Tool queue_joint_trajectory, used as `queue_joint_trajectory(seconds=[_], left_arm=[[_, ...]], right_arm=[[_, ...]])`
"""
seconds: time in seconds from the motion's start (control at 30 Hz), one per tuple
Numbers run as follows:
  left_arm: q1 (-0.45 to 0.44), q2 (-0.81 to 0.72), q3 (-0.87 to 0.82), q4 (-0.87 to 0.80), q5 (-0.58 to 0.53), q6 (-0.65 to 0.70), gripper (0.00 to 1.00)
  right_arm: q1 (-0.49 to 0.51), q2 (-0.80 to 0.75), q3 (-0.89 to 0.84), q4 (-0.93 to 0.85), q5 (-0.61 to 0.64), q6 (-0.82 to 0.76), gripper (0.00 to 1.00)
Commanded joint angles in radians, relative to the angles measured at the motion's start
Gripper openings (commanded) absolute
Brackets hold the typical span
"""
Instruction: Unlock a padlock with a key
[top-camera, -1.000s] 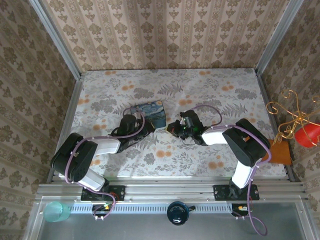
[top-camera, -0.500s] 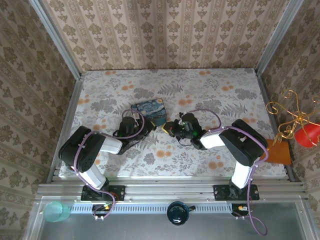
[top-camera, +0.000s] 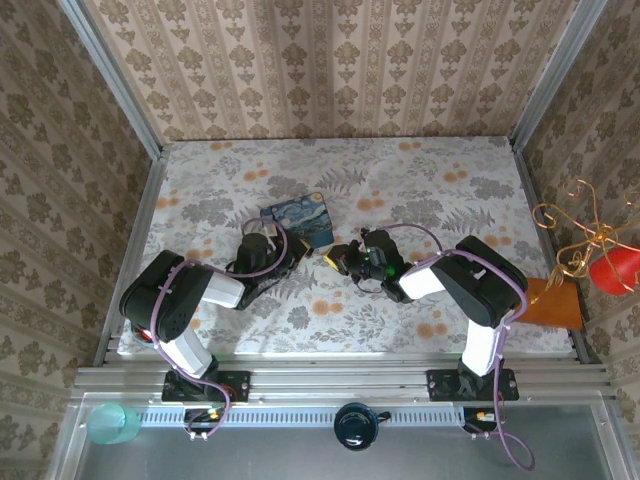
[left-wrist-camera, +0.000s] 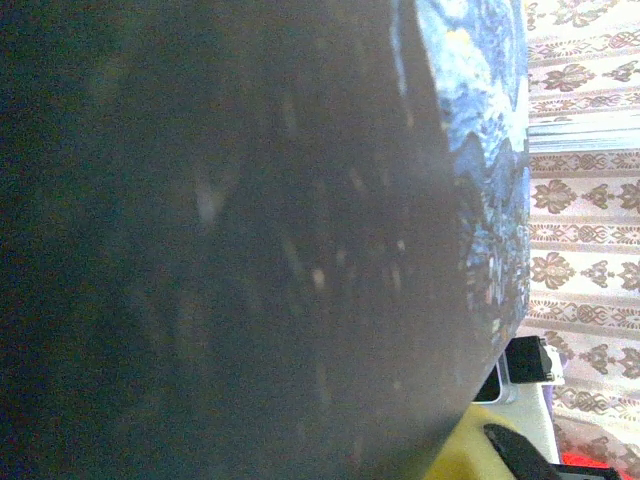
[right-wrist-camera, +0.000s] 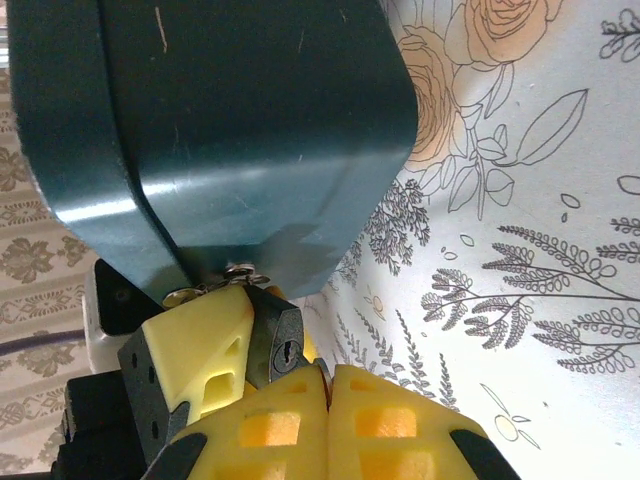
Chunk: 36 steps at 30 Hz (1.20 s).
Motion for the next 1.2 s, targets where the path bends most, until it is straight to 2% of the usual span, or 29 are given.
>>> queue_joint_trajectory(seconds=[0.0, 0.23, 1.17], left_arm=[[0.008, 0.007, -0.014, 0.089, 0.025, -0.042, 0.12], [0.008, 0.017, -0.026, 0.171, 0.031, -0.104, 0.10], [-0.005, -0.023, -0.025, 0.176, 0.036, -0.148, 0.10]], right_arm=[[0.007, 0.007, -0.011, 0.043, 0.026, 0.030, 0.00], [0.007, 0.044, -0.017, 0.140, 0.023, 0.104, 0.00], [0.012, 0.057, 0.016, 0.167, 0.016, 0.153, 0.00]])
